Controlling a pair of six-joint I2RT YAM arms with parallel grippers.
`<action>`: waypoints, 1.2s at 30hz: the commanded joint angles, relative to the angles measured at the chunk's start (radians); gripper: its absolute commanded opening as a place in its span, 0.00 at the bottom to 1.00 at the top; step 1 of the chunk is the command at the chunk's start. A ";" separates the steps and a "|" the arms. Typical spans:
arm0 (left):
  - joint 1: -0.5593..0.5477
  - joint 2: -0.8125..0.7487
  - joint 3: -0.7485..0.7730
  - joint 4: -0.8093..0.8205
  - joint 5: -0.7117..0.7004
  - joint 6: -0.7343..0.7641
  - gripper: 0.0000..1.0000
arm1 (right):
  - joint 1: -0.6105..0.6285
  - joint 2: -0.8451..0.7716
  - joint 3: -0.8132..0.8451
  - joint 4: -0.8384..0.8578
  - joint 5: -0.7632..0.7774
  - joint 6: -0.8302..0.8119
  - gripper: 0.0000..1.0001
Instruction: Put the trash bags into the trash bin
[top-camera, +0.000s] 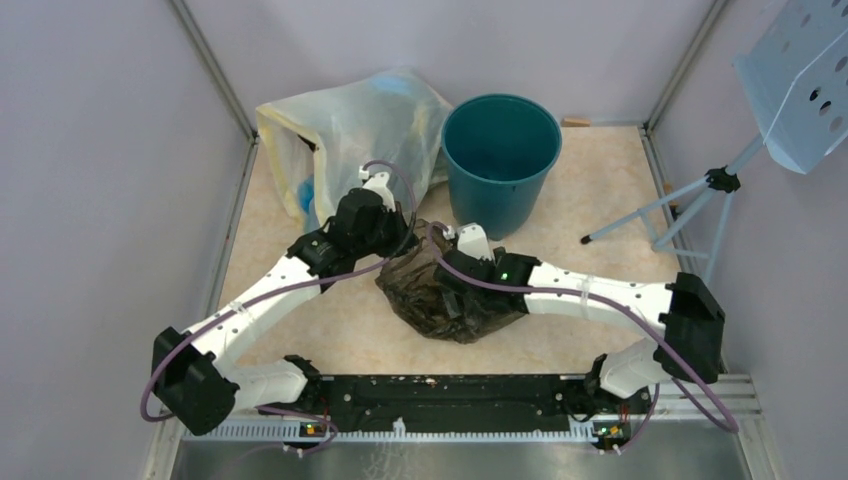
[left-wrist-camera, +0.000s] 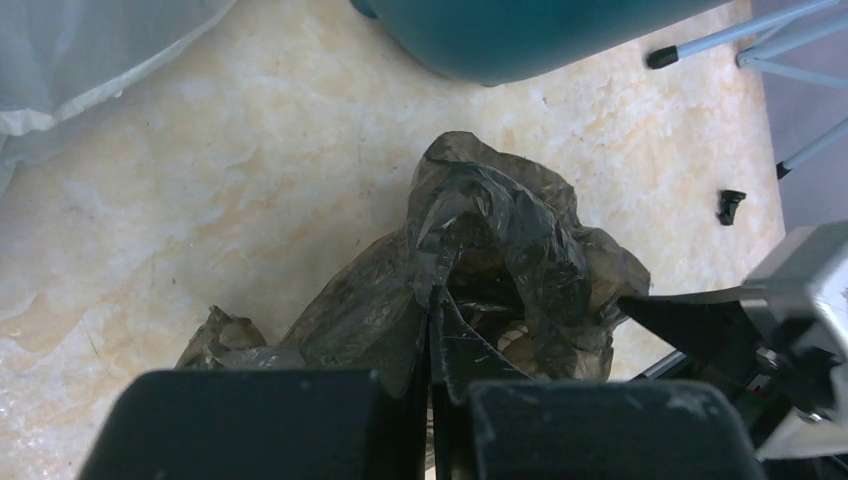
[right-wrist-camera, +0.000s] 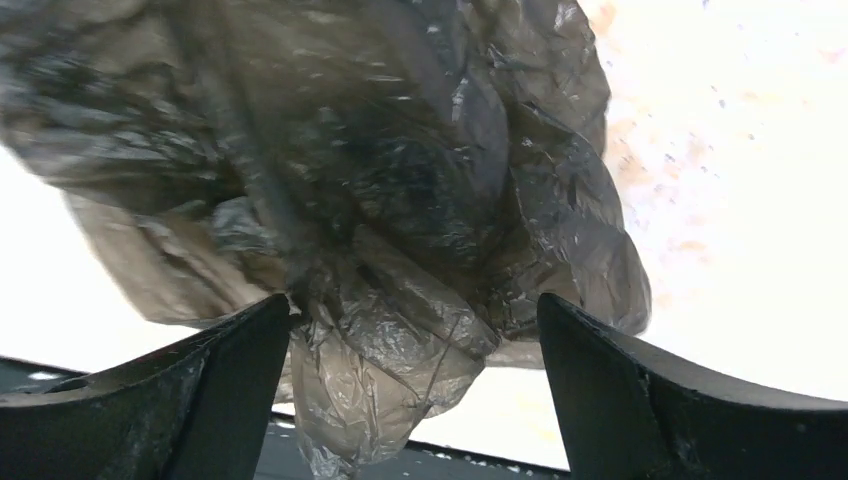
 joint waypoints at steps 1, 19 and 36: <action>0.013 -0.040 -0.020 0.014 -0.018 -0.014 0.00 | 0.005 0.012 -0.015 -0.107 0.106 0.076 0.88; 0.042 0.072 0.241 -0.263 -0.194 0.286 0.00 | -0.261 -0.230 0.382 -0.305 -0.208 -0.036 0.00; 0.041 -0.283 -0.021 0.090 0.081 0.347 0.75 | -0.368 -0.137 0.402 -0.178 -0.518 0.055 0.00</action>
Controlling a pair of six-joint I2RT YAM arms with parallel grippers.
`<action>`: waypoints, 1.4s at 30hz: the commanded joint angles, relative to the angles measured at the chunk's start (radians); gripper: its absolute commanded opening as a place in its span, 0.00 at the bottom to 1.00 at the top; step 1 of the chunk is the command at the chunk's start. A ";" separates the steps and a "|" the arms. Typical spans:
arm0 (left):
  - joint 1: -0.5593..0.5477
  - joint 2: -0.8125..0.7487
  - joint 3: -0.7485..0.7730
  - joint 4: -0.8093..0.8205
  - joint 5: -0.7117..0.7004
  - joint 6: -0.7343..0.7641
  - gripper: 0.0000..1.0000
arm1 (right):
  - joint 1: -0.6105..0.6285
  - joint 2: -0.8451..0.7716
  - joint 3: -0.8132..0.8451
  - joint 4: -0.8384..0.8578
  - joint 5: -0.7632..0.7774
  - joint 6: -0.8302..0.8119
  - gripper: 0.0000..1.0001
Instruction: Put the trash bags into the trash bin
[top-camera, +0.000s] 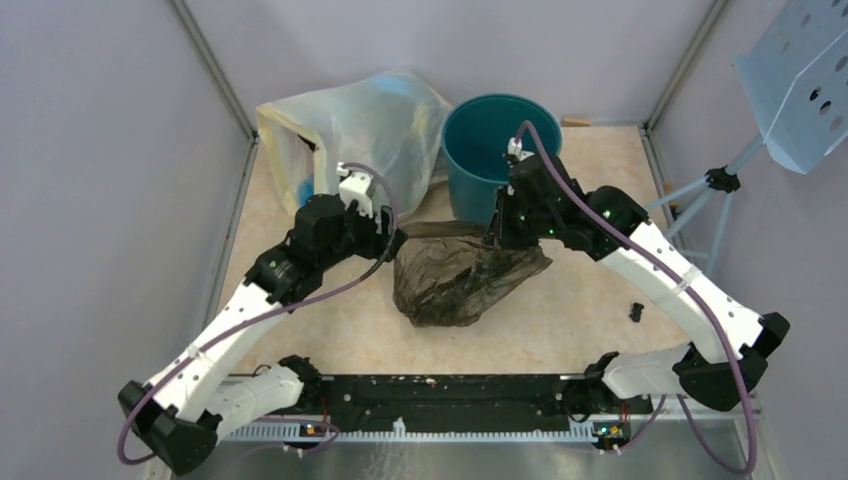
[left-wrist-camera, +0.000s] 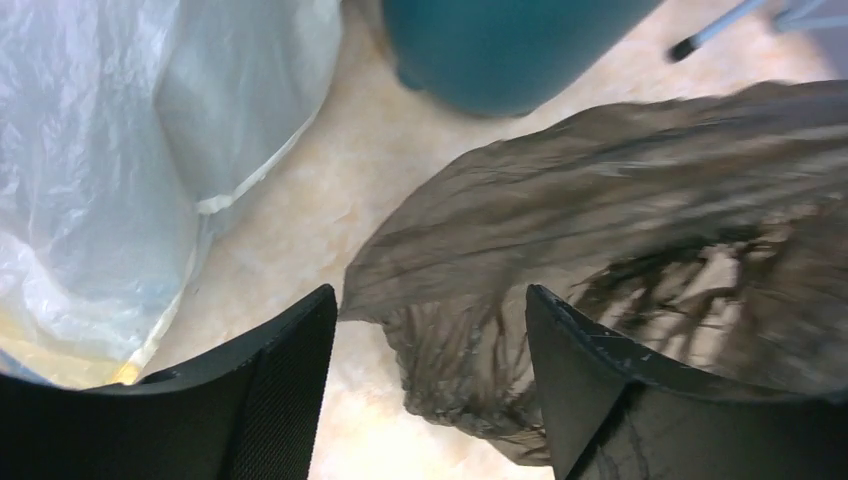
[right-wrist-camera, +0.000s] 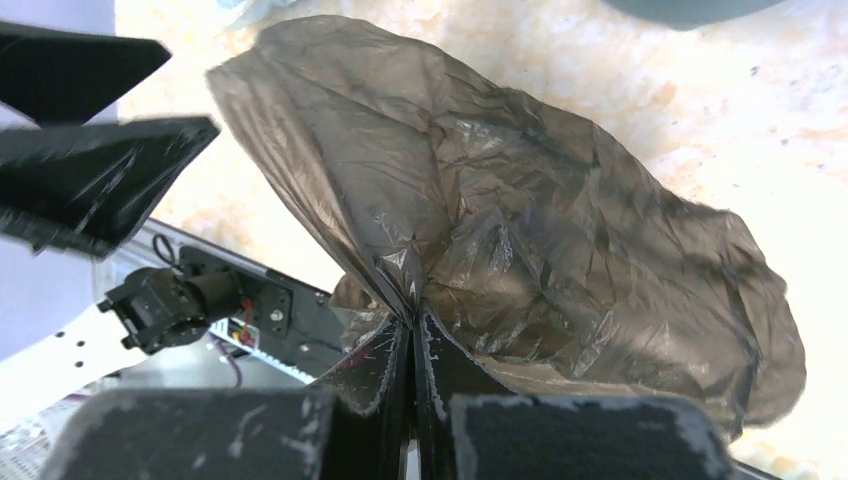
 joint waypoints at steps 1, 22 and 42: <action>0.001 -0.148 -0.080 0.228 0.152 0.008 0.76 | -0.049 0.004 -0.059 0.106 -0.148 0.062 0.00; -0.186 -0.102 -0.439 0.879 0.594 0.062 0.00 | -0.063 0.014 -0.130 0.240 -0.285 0.222 0.00; -0.237 0.218 -0.497 1.158 0.636 0.264 0.00 | -0.065 -0.002 0.105 0.247 -0.485 0.337 0.00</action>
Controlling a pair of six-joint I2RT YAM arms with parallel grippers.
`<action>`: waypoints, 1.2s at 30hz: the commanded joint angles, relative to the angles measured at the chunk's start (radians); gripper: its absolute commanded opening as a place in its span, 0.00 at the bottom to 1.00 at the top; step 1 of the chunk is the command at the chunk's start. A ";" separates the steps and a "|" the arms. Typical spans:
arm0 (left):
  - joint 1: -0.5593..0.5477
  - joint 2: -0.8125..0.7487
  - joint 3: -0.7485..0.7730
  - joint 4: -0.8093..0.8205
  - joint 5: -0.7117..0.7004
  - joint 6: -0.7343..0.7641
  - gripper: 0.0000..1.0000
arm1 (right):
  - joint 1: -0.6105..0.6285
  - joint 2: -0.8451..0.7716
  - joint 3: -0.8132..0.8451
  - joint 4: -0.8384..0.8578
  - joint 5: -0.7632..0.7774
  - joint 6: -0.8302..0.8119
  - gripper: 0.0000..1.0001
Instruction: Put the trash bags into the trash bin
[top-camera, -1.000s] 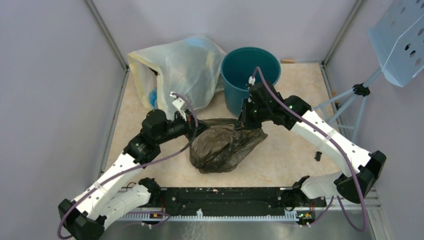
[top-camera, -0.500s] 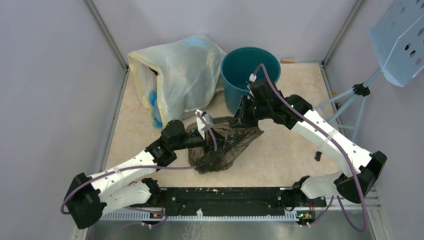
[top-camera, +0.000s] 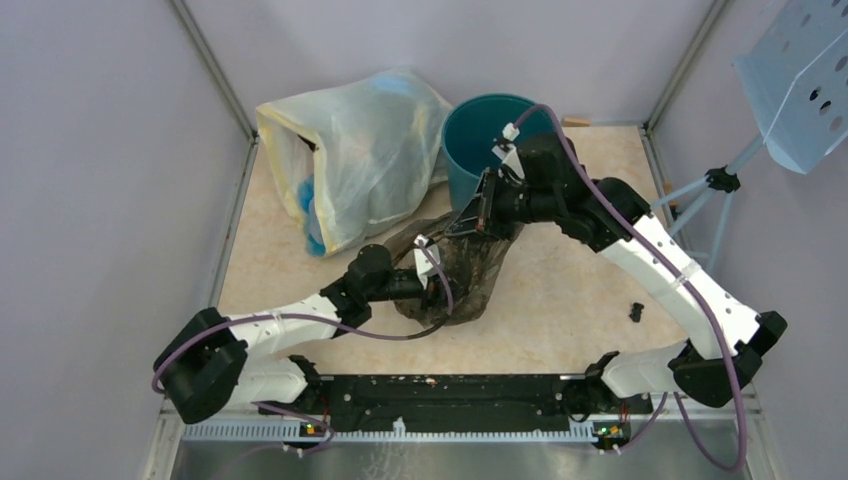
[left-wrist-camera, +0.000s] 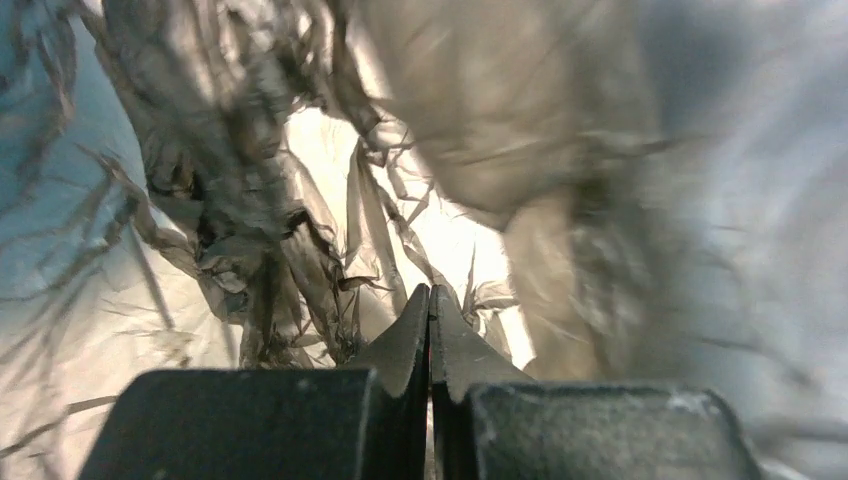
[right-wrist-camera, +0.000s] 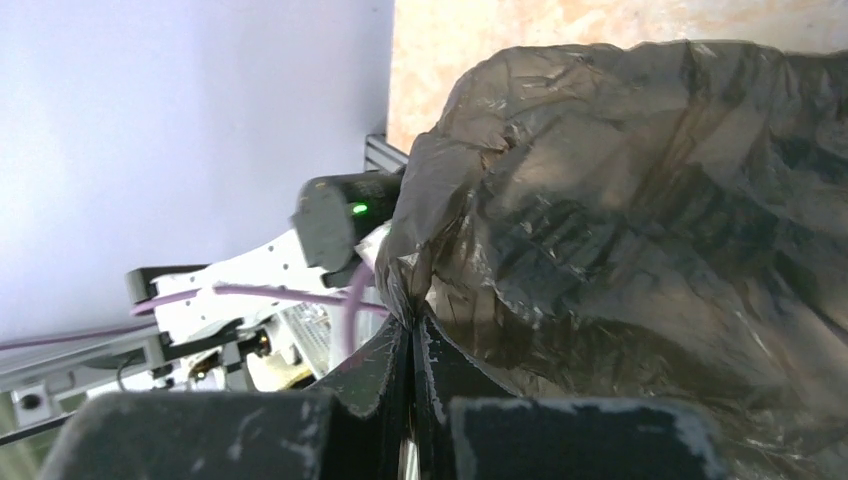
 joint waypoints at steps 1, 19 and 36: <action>-0.005 0.067 0.037 0.088 0.012 0.028 0.00 | -0.007 -0.029 0.107 0.034 -0.062 0.055 0.00; -0.002 0.104 0.259 -0.500 -0.117 -0.057 0.00 | -0.136 0.106 0.510 -0.264 -0.047 -0.134 0.00; 0.000 -0.081 0.250 -0.326 -0.280 -0.265 0.00 | -0.196 0.046 0.295 -0.216 -0.287 -0.288 0.00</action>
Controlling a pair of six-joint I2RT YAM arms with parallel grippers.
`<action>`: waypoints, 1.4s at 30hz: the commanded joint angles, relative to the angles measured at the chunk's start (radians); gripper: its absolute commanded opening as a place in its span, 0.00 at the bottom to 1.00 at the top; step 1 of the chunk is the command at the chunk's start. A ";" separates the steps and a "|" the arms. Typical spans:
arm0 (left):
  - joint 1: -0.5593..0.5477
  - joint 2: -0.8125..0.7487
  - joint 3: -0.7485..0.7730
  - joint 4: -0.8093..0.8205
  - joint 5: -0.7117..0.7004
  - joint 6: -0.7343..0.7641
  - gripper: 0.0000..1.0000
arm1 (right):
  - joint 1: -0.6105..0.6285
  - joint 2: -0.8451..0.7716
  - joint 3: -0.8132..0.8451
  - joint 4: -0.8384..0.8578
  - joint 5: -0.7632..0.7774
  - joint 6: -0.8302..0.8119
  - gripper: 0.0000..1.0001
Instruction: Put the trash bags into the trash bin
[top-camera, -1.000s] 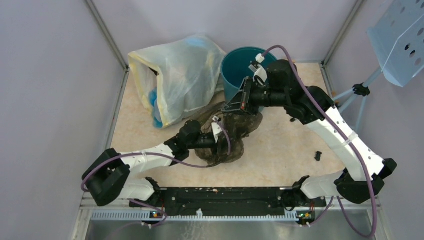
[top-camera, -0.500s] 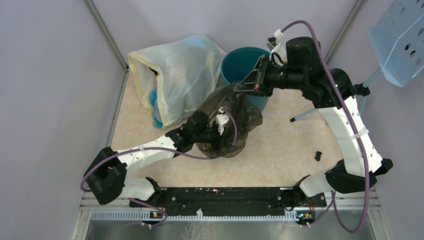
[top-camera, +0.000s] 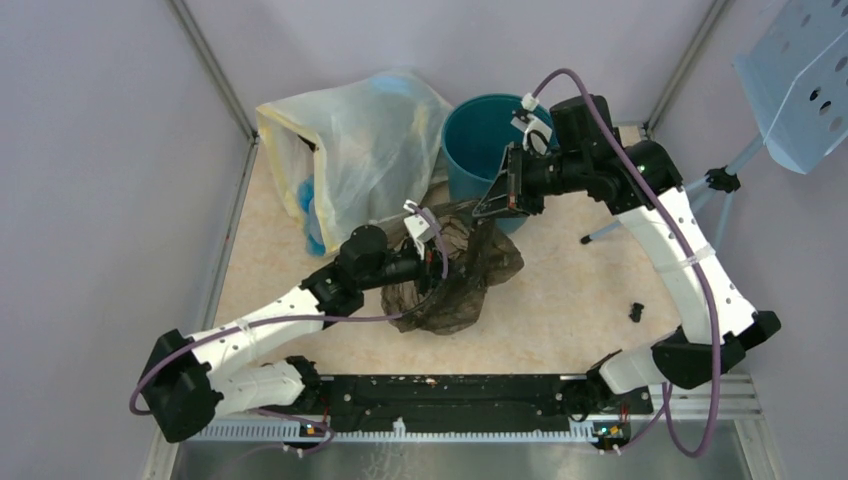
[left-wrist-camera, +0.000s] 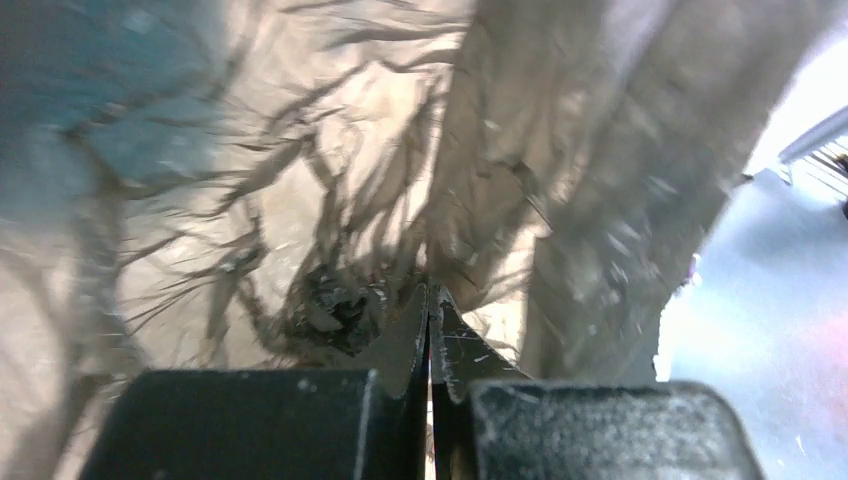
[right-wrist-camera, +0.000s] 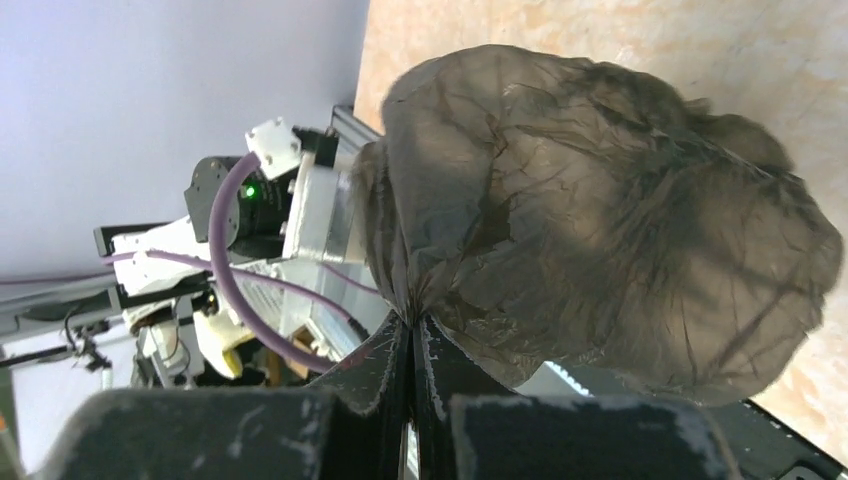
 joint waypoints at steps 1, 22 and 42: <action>0.001 0.049 0.053 0.055 -0.118 -0.044 0.00 | -0.001 -0.069 -0.036 0.110 -0.125 0.018 0.00; 0.004 0.238 0.123 0.330 -0.384 0.107 0.00 | 0.000 -0.079 -0.036 0.155 -0.315 0.190 0.00; -0.077 0.214 0.097 0.195 -0.384 0.554 0.00 | -0.001 -0.032 -0.051 0.293 -0.343 0.337 0.00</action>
